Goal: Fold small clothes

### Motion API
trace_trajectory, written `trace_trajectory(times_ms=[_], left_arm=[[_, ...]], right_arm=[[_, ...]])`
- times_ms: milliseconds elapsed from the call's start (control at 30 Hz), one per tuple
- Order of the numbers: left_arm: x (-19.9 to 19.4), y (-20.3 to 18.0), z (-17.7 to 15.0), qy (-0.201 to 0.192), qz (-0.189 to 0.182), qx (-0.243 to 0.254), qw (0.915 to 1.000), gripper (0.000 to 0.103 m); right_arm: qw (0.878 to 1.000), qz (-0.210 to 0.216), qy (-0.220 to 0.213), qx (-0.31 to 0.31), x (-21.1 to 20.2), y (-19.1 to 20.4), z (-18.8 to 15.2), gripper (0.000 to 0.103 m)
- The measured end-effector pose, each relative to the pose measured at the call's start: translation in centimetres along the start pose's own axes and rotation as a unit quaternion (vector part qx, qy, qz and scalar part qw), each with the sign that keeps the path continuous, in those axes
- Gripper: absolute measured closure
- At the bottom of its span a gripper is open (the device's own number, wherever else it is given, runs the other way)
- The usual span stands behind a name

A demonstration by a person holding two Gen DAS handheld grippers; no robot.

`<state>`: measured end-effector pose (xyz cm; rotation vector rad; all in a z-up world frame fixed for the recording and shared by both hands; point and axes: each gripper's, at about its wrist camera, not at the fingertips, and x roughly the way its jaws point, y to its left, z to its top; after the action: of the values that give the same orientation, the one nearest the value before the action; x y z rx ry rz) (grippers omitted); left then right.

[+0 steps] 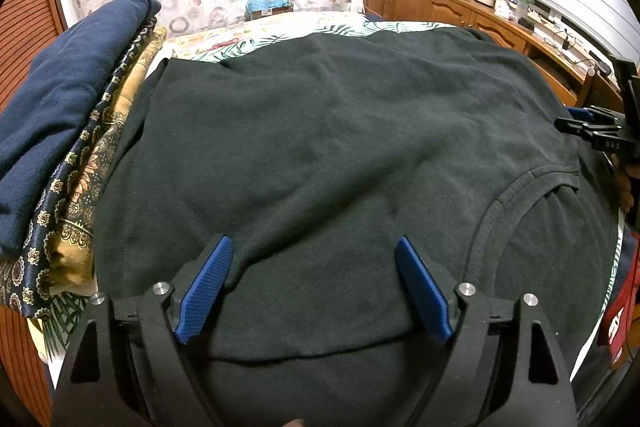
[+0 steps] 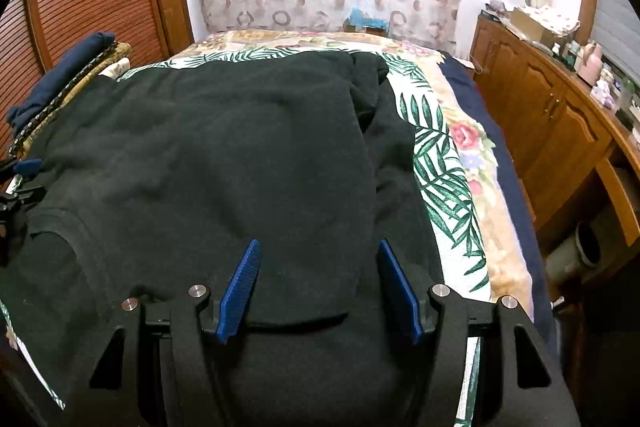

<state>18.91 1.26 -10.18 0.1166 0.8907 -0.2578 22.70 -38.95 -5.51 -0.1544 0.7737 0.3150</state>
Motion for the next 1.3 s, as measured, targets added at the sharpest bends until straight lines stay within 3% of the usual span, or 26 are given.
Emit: trace_trajectory(times_ms=[433,600,867,1067,1233,1300], left_arm=[[-0.6,0.5,-0.5,0.003,0.002,-0.011,0.9999,0.018],[-3.6,2.5,-2.1,-0.030,-0.014,-0.048,0.9983,0.020],[-6.9,7.1,-3.8,-0.066,0.012,-0.107,0.9920,0.051],[-5.7,8.5,-3.9,-0.060,0.033,-0.117,0.9908,0.065],[-4.2,8.5,-4.2,-0.041,0.054,-0.109,0.9917,0.069],[-4.0,8.5,-4.4,-0.039,0.055,-0.108,0.9919,0.081]], right_arm=[[1.000,-0.003,-0.003,-0.001,1.8,1.2,-0.7,0.039],[1.000,-0.003,-0.003,-0.001,1.7,1.2,-0.7,0.039],[1.000,-0.002,-0.003,-0.001,1.8,1.2,-0.7,0.039],[1.000,-0.002,-0.003,-0.001,1.8,1.2,-0.7,0.039],[1.000,-0.002,-0.003,-0.001,1.8,1.2,-0.7,0.039],[1.000,-0.002,-0.003,-0.001,1.8,1.2,-0.7,0.039]])
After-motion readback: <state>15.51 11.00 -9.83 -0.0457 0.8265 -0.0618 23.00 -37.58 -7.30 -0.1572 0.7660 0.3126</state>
